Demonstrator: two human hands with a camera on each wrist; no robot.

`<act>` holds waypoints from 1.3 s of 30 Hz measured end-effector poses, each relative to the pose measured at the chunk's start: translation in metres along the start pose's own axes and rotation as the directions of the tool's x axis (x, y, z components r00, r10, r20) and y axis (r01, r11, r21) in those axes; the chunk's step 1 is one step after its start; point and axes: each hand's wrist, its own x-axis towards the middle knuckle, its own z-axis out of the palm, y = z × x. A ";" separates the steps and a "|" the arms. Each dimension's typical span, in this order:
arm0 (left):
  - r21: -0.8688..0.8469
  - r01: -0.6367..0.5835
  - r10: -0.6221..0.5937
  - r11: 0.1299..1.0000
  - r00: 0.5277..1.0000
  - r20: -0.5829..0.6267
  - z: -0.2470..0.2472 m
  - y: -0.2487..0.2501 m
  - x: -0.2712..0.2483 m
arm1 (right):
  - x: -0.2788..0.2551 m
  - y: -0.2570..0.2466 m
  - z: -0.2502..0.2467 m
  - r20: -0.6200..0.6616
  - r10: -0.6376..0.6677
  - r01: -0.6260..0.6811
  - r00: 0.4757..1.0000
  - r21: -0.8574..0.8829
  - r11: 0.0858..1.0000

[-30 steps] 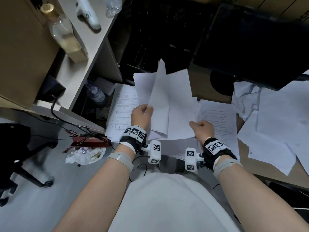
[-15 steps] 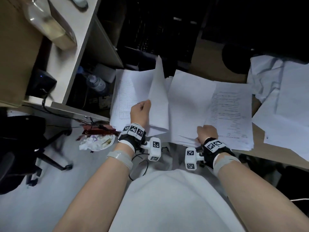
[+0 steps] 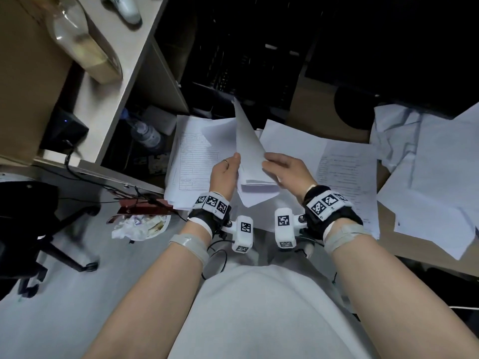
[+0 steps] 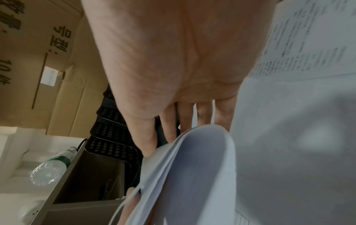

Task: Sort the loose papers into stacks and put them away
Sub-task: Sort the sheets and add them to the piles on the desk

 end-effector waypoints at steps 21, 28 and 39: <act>0.149 0.042 -0.018 0.988 0.987 -0.162 -0.015 -0.003 -0.007 | -0.009 0.034 -0.020 -0.335 -0.001 -0.049 0.942 -0.140 0.989; 0.141 0.060 -0.024 0.988 0.969 -0.247 -0.031 -0.008 -0.011 | -0.004 0.053 -0.013 -0.344 0.052 -0.122 0.937 -0.184 0.975; 0.332 0.081 0.083 0.940 0.888 -0.452 -0.120 -0.030 -0.015 | 0.047 0.062 0.079 -0.183 0.058 -0.118 0.981 -0.336 0.934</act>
